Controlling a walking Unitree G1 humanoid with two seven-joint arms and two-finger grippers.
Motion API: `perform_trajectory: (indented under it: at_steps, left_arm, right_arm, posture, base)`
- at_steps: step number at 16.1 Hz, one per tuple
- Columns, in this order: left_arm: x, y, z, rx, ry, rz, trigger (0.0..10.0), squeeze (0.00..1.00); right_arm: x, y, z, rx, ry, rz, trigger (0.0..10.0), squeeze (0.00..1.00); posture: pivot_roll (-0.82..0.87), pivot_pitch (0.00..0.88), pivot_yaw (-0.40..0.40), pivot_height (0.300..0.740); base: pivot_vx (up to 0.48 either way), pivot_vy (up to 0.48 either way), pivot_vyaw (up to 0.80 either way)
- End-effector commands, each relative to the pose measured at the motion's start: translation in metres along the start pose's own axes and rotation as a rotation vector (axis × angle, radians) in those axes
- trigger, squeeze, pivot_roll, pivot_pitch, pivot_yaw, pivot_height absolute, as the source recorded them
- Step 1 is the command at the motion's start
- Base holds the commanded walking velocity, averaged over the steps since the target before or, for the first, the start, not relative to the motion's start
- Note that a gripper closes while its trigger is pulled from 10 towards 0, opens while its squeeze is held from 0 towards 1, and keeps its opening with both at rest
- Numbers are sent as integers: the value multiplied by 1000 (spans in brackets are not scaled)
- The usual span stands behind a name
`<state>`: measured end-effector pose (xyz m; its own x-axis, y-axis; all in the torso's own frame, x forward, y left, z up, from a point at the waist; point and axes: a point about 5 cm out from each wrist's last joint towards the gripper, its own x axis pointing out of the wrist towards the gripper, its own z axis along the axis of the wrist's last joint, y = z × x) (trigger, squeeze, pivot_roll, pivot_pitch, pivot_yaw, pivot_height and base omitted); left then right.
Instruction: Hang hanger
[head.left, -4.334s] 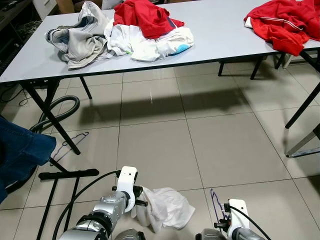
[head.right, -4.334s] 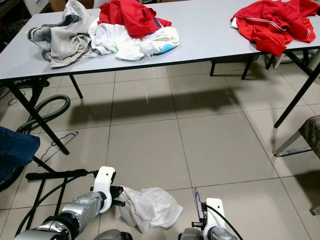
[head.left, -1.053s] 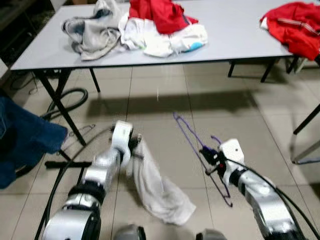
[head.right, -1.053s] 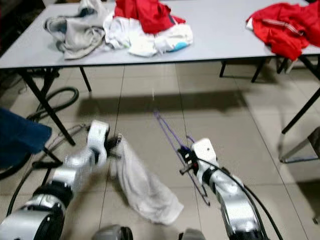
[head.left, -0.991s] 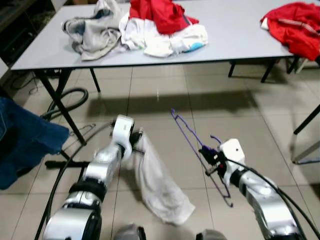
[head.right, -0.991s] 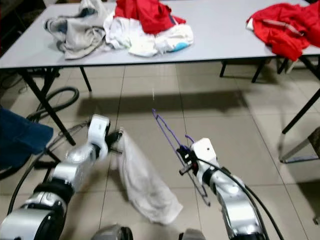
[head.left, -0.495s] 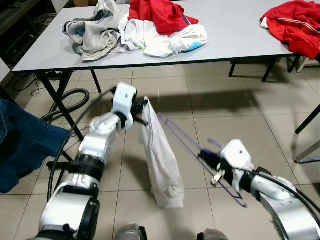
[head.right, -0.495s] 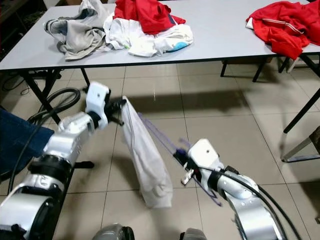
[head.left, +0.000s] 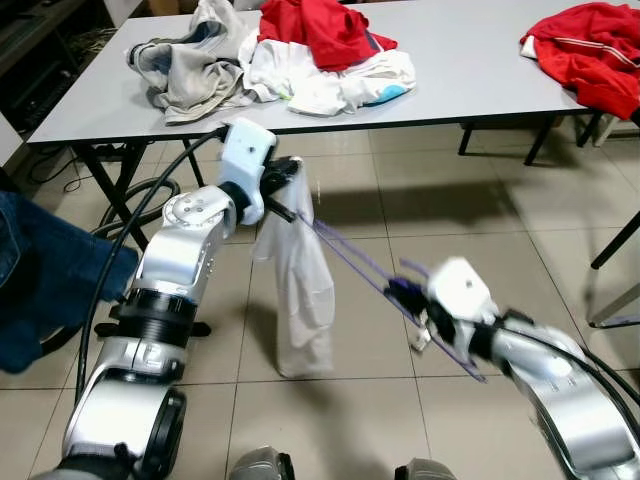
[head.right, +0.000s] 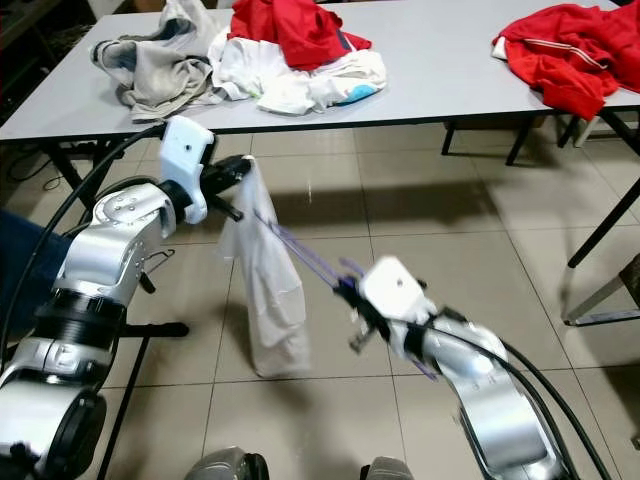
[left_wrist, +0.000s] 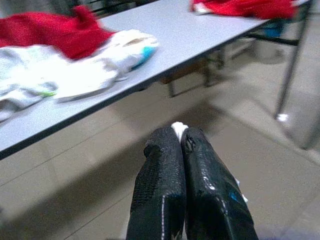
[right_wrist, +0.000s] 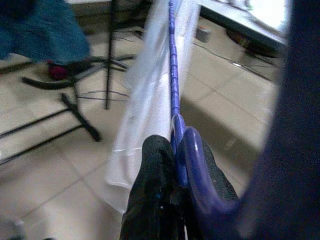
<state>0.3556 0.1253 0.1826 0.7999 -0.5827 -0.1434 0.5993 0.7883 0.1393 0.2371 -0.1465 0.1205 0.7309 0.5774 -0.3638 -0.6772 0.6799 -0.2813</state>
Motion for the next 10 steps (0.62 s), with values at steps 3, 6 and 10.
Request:
perform_trajectory:
  at_steps: [3, 6, 10]
  left_arm:
    - [-5, -6, 6, 9, 8, -67, 0, 0]
    - [-12, 10, 6, 37, 39, 26, 0, 0]
    - [-20, 14, 12, 74, 39, -3, 0, 0]
  right_arm:
    - [7, -21, -8, 34, 32, -167, 10000, 0]
    - [-5, -34, -8, 30, 31, -235, 10000, 0]
    - [-24, -25, -14, 36, 41, -119, 10000, 0]
  posture:
    - [-180, 0, 104, 740]
    - [-179, 0, 101, 740]
    - [-192, 0, 106, 740]
  base:
    - [0, 0, 0]
    - [0, 0, 0]
    - [0, 0, 0]
